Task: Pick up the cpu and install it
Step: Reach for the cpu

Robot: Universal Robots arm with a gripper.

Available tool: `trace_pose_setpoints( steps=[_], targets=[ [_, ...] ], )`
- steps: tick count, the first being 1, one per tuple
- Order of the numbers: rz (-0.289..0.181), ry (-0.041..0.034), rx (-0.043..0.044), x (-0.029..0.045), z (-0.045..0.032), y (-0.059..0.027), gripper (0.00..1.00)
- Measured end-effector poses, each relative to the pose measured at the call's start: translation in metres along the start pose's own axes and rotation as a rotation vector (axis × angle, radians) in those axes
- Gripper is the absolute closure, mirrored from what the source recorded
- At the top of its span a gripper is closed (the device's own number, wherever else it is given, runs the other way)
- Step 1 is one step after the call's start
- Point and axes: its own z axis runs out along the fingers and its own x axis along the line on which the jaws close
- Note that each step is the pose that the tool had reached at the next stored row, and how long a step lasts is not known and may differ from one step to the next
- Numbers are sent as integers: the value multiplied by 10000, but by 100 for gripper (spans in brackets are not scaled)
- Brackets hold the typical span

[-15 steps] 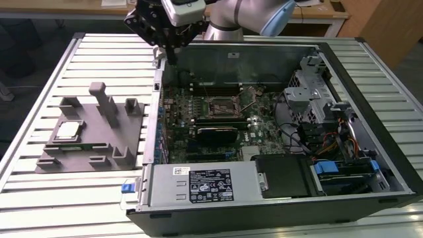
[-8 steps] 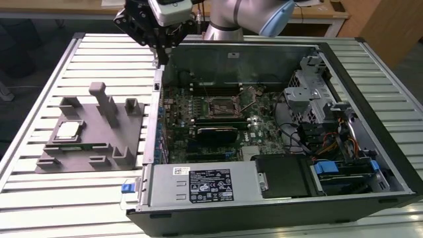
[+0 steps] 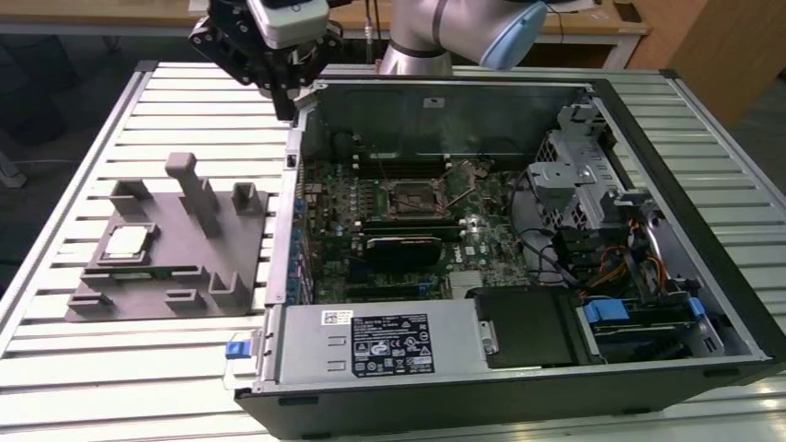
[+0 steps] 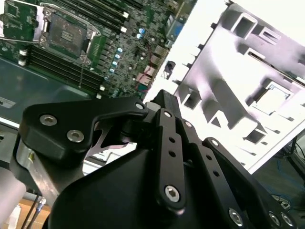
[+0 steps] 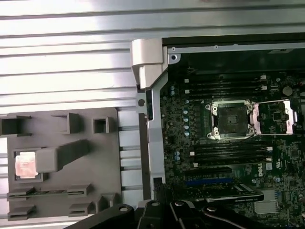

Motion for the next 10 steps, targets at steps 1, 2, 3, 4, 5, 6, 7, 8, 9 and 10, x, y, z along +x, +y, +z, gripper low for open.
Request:
trace_pose_setpoints(
  steps=[1,2,3,4,5,6,7,8,9,10],
  targets=[
    [1,0,-1,25,0,-2,89],
    [2,0,0,47,-1,-3,89],
    [2,1,1,69,-3,-5,89],
    [2,0,0,90,-3,-7,89],
    [2,0,0,112,-3,-8,89],
    [1,0,0,134,-4,-10,89],
    [0,0,0,157,-5,-12,89],
    [0,0,0,181,-5,-14,89],
    [1,0,0,207,-6,-15,89],
    [2,0,0,232,-7,-17,89]
  ],
)
